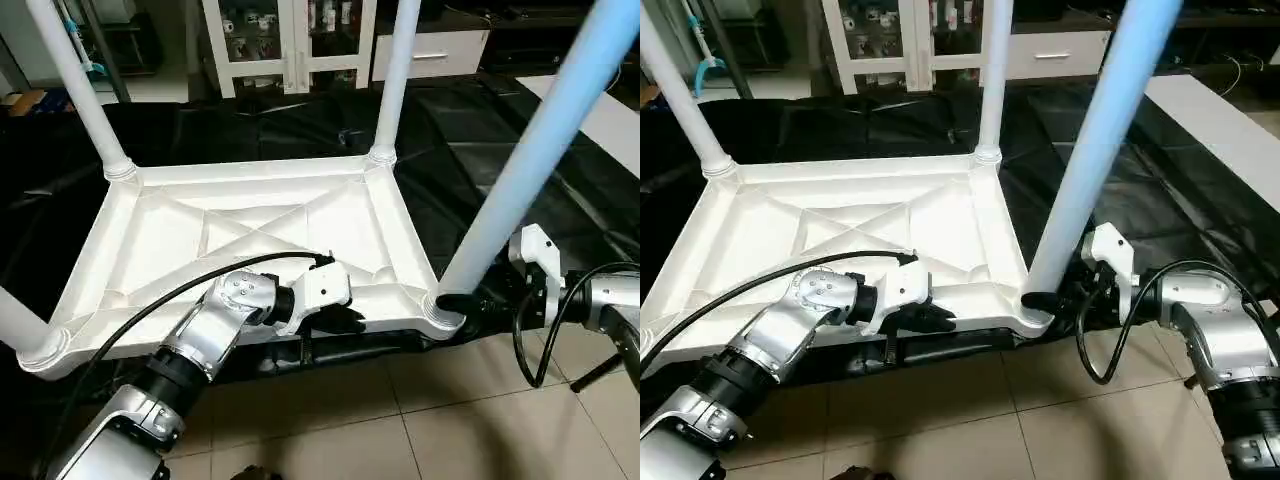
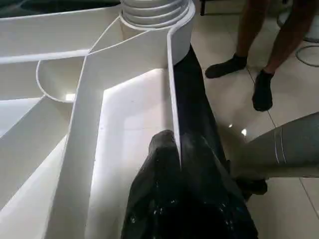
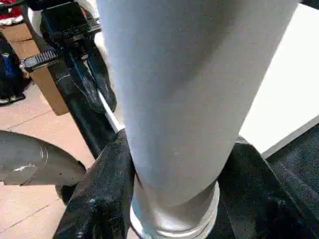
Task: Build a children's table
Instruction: Rotate leg to tighten
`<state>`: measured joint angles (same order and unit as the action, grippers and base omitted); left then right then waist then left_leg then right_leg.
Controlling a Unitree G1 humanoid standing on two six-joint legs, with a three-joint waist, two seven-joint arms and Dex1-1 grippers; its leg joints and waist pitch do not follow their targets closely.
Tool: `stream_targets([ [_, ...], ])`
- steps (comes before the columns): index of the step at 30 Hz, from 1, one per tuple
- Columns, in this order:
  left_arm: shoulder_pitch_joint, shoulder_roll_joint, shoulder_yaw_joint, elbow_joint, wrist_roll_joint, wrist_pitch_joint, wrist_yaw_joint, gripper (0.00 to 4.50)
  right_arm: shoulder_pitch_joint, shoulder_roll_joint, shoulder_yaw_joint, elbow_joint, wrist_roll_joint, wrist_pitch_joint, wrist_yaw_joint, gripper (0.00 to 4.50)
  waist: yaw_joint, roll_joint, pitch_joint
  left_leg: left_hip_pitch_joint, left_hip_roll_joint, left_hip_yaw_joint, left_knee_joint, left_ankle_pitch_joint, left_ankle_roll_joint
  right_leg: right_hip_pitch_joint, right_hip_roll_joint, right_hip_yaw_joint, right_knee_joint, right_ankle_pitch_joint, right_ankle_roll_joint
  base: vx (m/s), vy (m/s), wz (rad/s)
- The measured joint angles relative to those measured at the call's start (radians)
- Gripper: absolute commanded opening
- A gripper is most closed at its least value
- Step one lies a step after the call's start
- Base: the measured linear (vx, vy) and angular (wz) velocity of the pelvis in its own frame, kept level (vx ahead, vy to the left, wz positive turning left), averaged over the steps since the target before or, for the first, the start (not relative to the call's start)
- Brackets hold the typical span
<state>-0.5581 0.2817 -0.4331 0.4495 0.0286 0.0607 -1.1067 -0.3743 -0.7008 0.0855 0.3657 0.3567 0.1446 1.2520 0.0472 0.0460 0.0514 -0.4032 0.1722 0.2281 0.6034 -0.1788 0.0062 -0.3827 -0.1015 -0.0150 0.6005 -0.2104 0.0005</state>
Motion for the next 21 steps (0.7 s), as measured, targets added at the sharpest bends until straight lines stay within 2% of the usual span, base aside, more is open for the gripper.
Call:
stream_targets([
  [6, 0.000, 0.004, 0.009, 0.010, 0.000, 0.000, 0.006, 0.00, -0.028, 0.036, 0.000, 0.041, -0.015, -0.004, -0.021, 1.90, -0.010, -0.002, 0.000, 0.000, 0.000, 0.000, 0.003, 0.000, -0.001, 0.000, 0.000, 0.000, 0.002, 0.000, -0.001, 0.000, 0.000, 0.00],
  [9, -0.030, -0.017, 0.016, 0.059, 0.030, 0.008, 0.073, 0.00, -0.063, 0.094, -0.003, 0.104, -0.046, -0.021, -0.137, 1.89, -0.022, -0.006, -0.002, 0.002, 0.000, -0.001, 0.004, 0.000, -0.001, 0.000, 0.000, 0.000, 0.002, 0.003, -0.004, 0.000, 0.000, 0.00],
  [12, -0.092, -0.094, 0.042, 0.159, 0.070, 0.069, 0.246, 0.00, -0.119, 0.220, -0.040, 0.205, -0.091, -0.027, -0.418, 1.89, -0.042, -0.012, -0.004, 0.003, 0.000, -0.001, 0.004, 0.000, -0.002, 0.000, 0.000, 0.001, 0.000, 0.003, -0.004, -0.017, 0.004, -0.01],
  [15, -0.153, -0.205, 0.081, 0.250, 0.082, 0.175, 0.423, 0.00, -0.176, 0.332, -0.081, 0.290, -0.124, -0.040, -0.720, 1.89, -0.055, -0.014, -0.003, 0.002, -0.002, -0.001, 0.005, 0.000, -0.002, -0.001, -0.004, 0.000, -0.005, 0.003, -0.004, 0.000, 0.000, 0.00],
  [17, -0.170, -0.269, 0.102, 0.280, 0.065, 0.219, 0.503, 0.00, -0.202, 0.371, -0.088, 0.327, -0.139, -0.055, -0.860, 1.88, -0.062, -0.015, -0.003, 0.002, -0.007, -0.001, 0.005, 0.000, -0.002, -0.001, -0.009, 0.000, -0.008, 0.003, -0.005, 0.000, 0.000, 0.00],
  [18, -0.193, -0.305, 0.127, 0.327, 0.043, 0.228, 0.552, 0.00, -0.227, 0.415, -0.110, 0.370, -0.140, -0.080, -0.962, 1.88, -0.065, -0.015, -0.004, 0.002, -0.009, -0.001, 0.005, 0.000, -0.001, -0.001, -0.010, 0.000, -0.008, 0.003, -0.005, 0.000, 0.000, 0.00],
  [19, -0.229, -0.347, 0.150, 0.383, 0.034, 0.236, 0.617, 0.00, -0.268, 0.469, -0.128, 0.422, -0.158, -0.112, -1.108, 1.88, -0.069, -0.013, -0.003, 0.000, -0.011, 0.000, 0.005, 0.000, -0.001, -0.005, -0.011, 0.002, -0.008, 0.006, -0.009, 0.000, 0.000, 0.00],
  [21, -0.257, -0.386, 0.168, 0.429, 0.018, 0.236, 0.675, 0.00, -0.304, 0.509, -0.138, 0.475, -0.170, -0.150, -1.241, 1.88, -0.069, -0.013, -0.003, -0.004, -0.013, -0.001, 0.004, 0.000, -0.001, -0.009, -0.013, 0.001, -0.008, 0.007, -0.010, 0.000, 0.000, 0.00],
])
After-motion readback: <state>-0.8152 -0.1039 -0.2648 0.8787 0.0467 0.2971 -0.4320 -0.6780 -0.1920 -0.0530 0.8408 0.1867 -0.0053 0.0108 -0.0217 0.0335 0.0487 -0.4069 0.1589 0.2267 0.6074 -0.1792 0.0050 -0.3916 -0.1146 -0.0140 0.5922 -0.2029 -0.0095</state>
